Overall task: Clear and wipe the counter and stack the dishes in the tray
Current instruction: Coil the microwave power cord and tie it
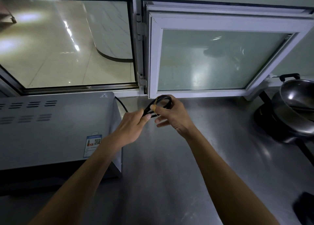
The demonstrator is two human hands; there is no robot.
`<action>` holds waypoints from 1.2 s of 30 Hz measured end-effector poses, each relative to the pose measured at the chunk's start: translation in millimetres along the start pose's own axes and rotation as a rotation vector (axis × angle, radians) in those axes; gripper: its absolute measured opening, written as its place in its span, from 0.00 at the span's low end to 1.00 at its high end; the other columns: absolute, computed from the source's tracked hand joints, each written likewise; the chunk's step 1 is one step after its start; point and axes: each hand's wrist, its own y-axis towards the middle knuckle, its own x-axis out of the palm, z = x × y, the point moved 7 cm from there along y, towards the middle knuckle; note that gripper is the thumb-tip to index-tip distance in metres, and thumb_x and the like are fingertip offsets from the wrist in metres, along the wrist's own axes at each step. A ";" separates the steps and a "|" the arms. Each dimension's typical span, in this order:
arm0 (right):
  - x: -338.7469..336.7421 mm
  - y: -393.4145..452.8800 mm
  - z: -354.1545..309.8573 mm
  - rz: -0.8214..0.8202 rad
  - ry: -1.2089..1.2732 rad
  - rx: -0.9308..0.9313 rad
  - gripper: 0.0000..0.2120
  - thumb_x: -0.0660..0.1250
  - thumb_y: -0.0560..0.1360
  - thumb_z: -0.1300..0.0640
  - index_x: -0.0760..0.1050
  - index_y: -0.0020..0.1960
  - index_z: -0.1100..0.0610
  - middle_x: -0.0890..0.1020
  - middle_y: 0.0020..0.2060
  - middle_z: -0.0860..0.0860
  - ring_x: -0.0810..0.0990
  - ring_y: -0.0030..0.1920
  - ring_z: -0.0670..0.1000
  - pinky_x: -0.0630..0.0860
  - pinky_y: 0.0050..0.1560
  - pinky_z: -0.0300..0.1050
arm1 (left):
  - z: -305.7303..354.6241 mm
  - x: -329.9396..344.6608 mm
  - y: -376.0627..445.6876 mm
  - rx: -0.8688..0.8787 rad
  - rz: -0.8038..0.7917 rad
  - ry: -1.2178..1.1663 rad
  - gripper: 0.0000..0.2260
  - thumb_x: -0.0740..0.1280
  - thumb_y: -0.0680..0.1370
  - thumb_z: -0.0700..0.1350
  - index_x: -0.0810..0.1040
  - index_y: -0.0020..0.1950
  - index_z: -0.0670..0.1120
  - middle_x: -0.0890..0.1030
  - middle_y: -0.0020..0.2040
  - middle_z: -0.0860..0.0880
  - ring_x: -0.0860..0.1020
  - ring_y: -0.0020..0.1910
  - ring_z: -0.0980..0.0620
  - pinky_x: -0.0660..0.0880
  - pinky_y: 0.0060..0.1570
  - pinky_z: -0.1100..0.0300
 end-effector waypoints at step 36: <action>21.6 -16.6 31.7 0.048 -0.184 -0.237 0.08 0.64 0.80 0.64 0.82 0.52 0.58 0.84 0.41 0.52 0.83 0.41 0.50 0.76 0.37 0.43 | -14.1 9.8 1.8 -0.145 0.014 -0.142 0.15 0.53 0.84 0.57 0.74 0.51 0.50 0.80 0.42 0.47 0.78 0.41 0.47 0.75 0.43 0.45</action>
